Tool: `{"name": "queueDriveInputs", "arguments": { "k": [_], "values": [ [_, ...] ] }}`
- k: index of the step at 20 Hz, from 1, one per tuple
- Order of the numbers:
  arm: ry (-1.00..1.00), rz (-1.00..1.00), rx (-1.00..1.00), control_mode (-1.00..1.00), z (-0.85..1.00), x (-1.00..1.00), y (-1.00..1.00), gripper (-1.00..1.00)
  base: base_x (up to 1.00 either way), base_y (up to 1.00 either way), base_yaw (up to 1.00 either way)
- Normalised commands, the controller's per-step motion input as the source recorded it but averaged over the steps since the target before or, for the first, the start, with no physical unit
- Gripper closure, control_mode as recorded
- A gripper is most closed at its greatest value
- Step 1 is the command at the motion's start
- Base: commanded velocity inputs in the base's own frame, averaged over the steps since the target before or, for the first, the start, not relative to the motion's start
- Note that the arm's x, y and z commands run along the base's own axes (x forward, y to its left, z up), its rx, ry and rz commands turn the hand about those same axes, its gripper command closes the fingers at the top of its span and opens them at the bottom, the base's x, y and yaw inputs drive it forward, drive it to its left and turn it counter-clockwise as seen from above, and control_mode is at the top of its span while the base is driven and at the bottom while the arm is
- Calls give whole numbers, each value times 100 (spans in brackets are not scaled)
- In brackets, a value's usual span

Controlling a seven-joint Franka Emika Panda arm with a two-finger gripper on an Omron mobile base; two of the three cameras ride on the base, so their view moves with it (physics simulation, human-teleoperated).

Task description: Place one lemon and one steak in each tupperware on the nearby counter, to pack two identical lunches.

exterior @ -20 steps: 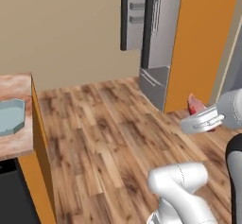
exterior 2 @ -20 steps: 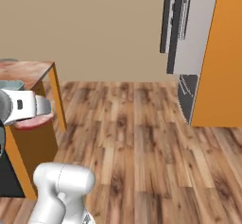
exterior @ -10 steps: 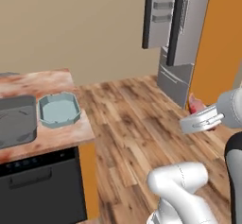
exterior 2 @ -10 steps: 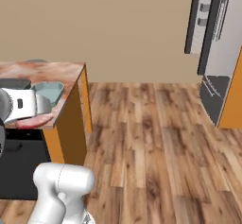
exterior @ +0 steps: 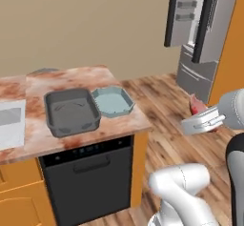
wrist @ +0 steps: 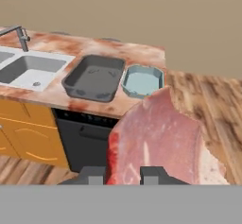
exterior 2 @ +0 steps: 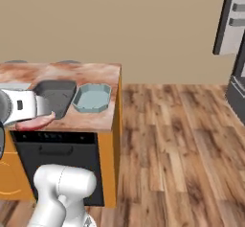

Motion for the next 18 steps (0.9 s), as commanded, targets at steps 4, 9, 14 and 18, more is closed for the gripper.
{"name": "queueDriveInputs", "arguments": {
  "k": [4, 9, 14, 18],
  "values": [
    [0, 0, 0, 100, 0, 0, 0, 100, 16, 99, 0],
    [0, 0, 0, 100, 0, 0, 0, 100, 43, 79, 1],
    [0, 0, 0, 100, 0, 0, 0, 100, 68, 10, 5],
    [0, 0, 0, 100, 0, 0, 0, 100, 59, 0, 7]
  ]
}}
